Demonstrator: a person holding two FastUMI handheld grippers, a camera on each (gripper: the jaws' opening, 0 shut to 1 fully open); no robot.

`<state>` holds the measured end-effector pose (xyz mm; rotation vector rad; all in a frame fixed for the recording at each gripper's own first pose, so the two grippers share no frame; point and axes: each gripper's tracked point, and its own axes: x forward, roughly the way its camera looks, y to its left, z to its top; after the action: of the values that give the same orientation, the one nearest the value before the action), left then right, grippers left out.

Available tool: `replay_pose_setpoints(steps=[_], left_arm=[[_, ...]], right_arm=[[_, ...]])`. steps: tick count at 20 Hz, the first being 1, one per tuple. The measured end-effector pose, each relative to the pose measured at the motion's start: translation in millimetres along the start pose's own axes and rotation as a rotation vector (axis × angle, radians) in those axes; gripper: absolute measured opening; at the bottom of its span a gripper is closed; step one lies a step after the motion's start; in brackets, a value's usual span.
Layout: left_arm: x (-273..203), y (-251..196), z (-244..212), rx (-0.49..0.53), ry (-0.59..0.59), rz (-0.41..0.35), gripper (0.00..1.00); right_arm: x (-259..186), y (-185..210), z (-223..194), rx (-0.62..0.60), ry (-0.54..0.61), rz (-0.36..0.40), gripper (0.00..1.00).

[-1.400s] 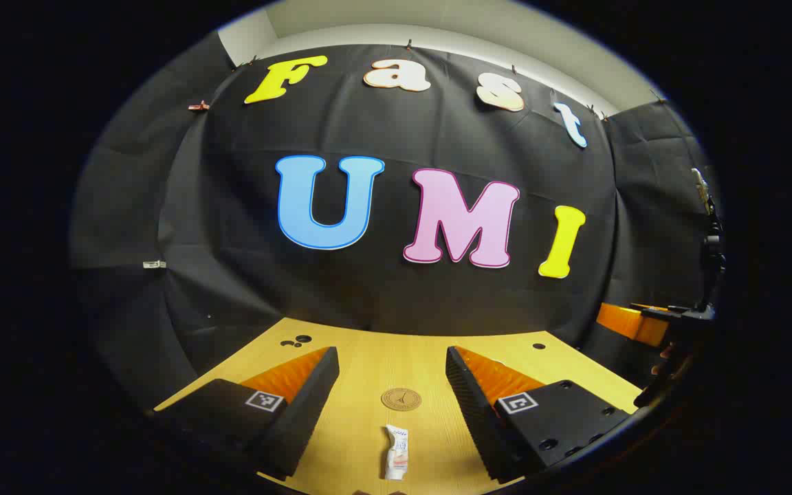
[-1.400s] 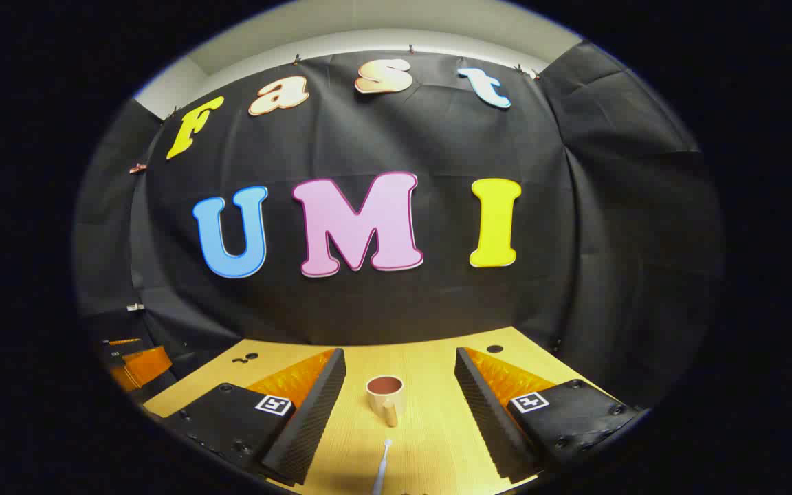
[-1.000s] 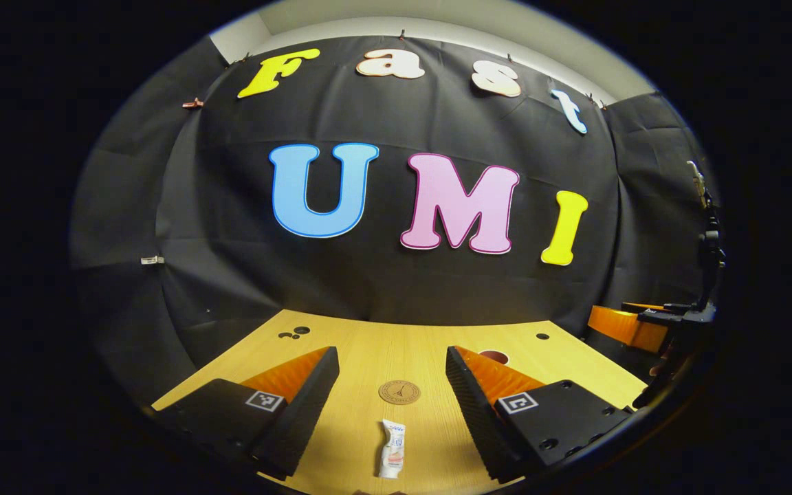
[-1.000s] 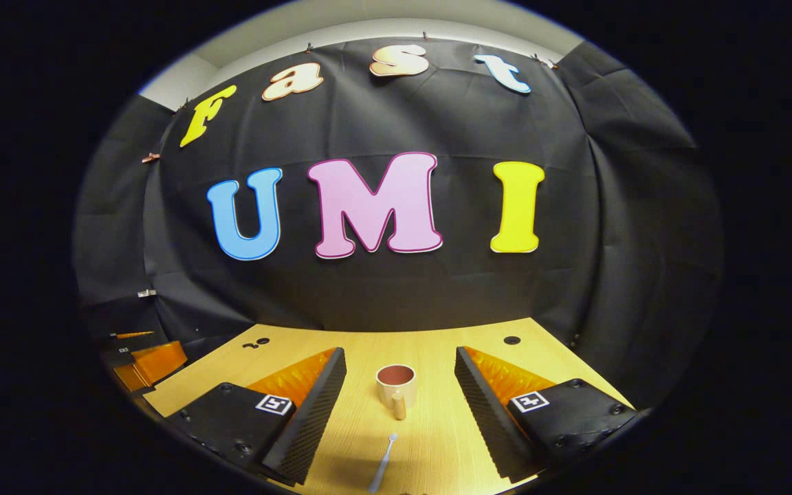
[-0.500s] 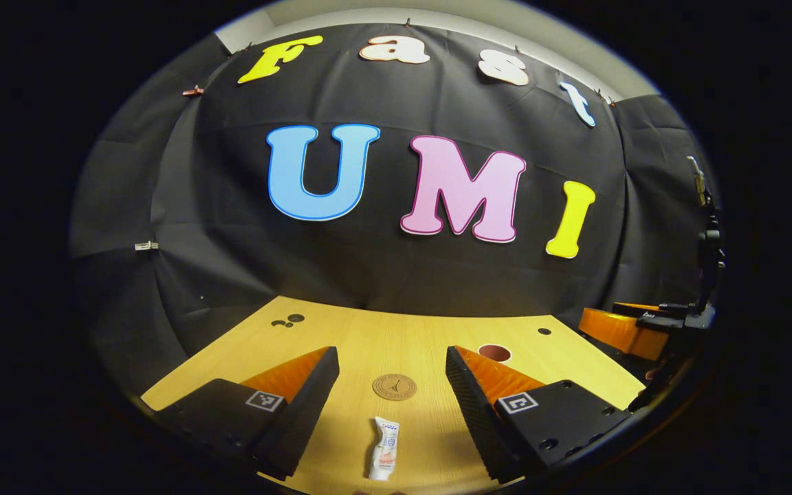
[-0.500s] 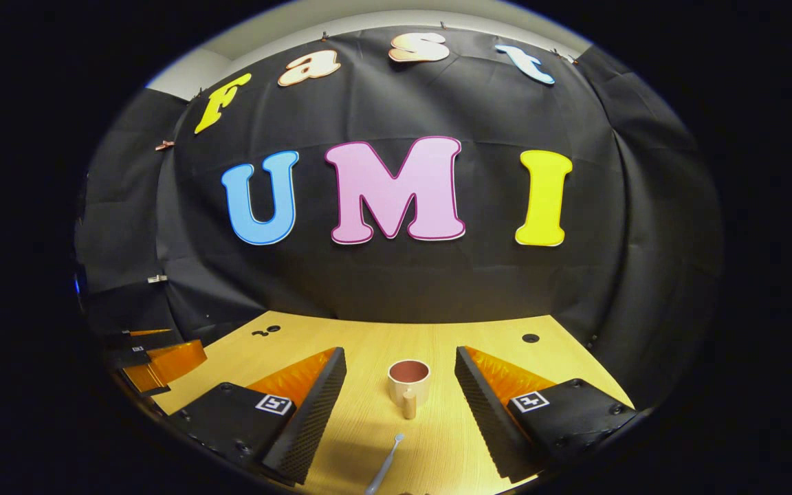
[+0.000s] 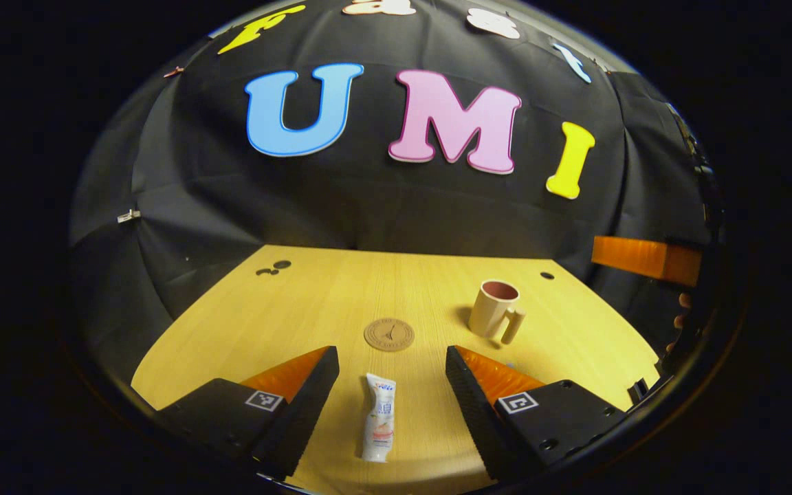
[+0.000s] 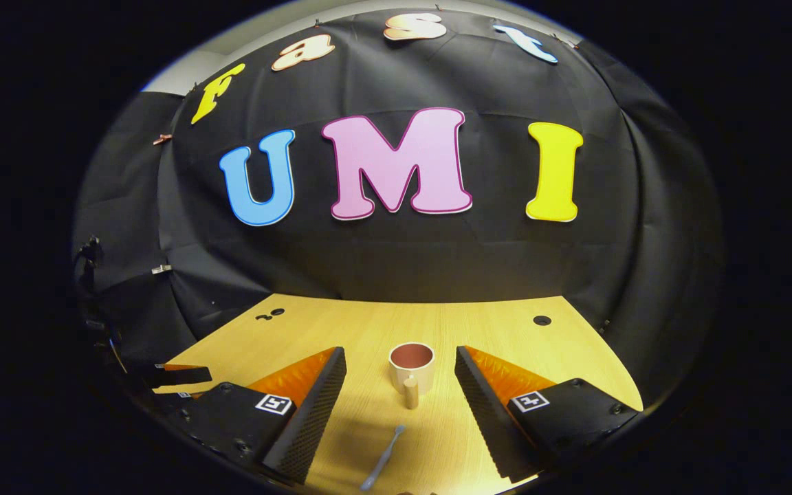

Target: Put the toothbrush and toothpaste on the desktop into the cup, then pick up the cup and place it on the coaster on the desktop.

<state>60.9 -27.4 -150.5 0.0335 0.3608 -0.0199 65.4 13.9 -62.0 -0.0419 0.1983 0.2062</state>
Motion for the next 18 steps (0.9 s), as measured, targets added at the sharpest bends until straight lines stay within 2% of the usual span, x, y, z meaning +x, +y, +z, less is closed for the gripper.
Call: replay_pose_setpoints(steps=[7, 12, 15, 16, 17, 18], left_arm=[[42, 7, -73, 0.035, 0.214, 0.021, 0.97], [59, 16, -105, 0.062, 0.325, 0.056, 0.96], [65, 14, -125, 0.035, 0.393, 0.038, 0.92], [66, 14, -133, 0.026, 0.415, 0.034, 0.94], [67, 18, -136, 0.031, 0.423, 0.052, 0.83], [71, 20, -133, 0.039, 0.418, 0.055, 0.77]], right_arm=[[12, -22, -23, -0.010, 0.079, 0.028, 0.98], [20, -35, -43, -0.009, 0.139, 0.043, 0.99], [25, -43, -56, 0.002, 0.177, 0.042, 0.99], [27, -45, -60, 0.010, 0.188, 0.039, 0.99], [27, -46, -65, 0.018, 0.200, 0.036, 0.99], [27, -47, -68, 0.025, 0.211, 0.035, 0.99]])
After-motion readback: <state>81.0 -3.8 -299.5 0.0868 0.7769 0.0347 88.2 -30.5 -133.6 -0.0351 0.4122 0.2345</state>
